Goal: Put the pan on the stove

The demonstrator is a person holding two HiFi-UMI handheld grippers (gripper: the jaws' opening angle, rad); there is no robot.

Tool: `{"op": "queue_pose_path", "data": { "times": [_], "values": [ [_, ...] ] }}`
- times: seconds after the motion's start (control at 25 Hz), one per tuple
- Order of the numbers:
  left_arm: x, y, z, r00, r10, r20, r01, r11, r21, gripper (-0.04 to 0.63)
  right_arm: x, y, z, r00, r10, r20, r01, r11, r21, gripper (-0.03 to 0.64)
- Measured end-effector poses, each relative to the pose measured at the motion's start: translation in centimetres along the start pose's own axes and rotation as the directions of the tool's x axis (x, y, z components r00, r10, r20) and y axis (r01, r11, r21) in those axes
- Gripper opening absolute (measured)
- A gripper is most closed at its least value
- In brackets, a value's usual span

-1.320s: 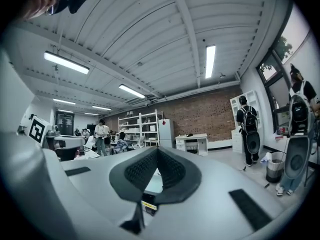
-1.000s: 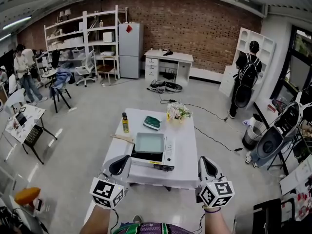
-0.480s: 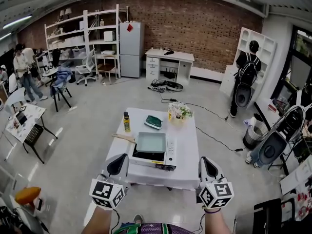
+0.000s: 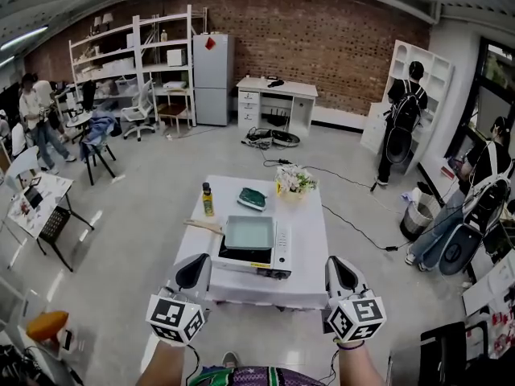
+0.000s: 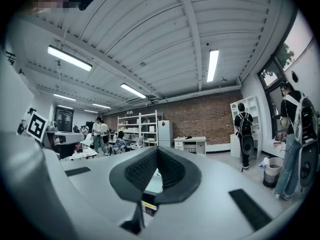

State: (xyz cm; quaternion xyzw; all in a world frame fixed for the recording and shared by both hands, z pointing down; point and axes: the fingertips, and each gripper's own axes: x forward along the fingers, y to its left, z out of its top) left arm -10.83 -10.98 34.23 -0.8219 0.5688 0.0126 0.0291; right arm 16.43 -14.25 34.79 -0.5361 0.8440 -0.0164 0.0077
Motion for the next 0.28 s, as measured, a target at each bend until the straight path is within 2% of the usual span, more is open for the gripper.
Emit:
{"op": "queue_pose_path", "data": {
  "times": [0.28],
  "values": [
    [0.19,-0.15,-0.56,1.0,0.001,-0.01,-0.001,1.0,0.0,0.017,0.15,-0.21,-0.39,1.0,0.005,-0.009,-0.005,1.0,0.006,0.002]
  ]
}}
